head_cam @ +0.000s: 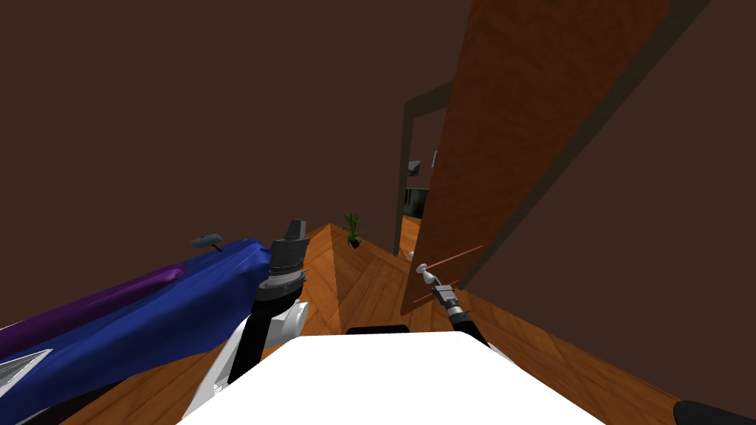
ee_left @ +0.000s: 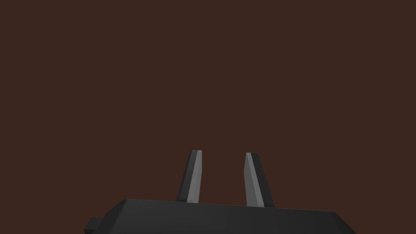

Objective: Pull the door open

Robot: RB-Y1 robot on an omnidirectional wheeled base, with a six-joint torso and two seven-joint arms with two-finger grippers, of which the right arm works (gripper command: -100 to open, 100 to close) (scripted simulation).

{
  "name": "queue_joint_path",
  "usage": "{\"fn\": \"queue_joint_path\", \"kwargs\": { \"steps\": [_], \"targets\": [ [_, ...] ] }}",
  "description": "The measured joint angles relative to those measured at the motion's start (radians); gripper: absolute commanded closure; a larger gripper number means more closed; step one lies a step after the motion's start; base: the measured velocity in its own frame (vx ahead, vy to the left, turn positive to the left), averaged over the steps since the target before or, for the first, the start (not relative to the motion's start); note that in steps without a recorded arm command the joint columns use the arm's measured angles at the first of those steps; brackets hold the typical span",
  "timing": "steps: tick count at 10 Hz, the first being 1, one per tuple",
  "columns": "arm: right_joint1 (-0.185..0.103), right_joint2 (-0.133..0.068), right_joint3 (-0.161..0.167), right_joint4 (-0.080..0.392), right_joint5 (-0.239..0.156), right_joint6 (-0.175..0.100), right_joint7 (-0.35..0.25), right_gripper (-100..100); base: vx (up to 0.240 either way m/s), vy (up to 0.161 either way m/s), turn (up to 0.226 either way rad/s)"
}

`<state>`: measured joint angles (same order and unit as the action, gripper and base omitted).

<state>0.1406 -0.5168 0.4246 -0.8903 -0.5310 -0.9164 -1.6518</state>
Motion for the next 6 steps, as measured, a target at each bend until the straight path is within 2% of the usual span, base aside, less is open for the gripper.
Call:
{"fn": "queue_joint_path", "kwargs": {
  "steps": [3, 4, 5, 6],
  "targets": [
    [-0.022, -0.003, 0.008, 0.034, 0.004, -0.014, -0.018, -100, -0.03, -0.003, 0.021],
    [-0.012, -0.007, 0.007, 0.023, 0.005, -0.019, -0.018, -100, -0.026, -0.025, 0.006],
    [-0.029, 0.002, 0.015, 0.062, 0.01, -0.043, -0.027, -100, -0.013, -0.007, -0.001],
    [-0.005, -0.009, 0.009, 0.016, 0.005, -0.023, -0.019, -100, -0.005, -0.014, -0.01]
  ]
}}
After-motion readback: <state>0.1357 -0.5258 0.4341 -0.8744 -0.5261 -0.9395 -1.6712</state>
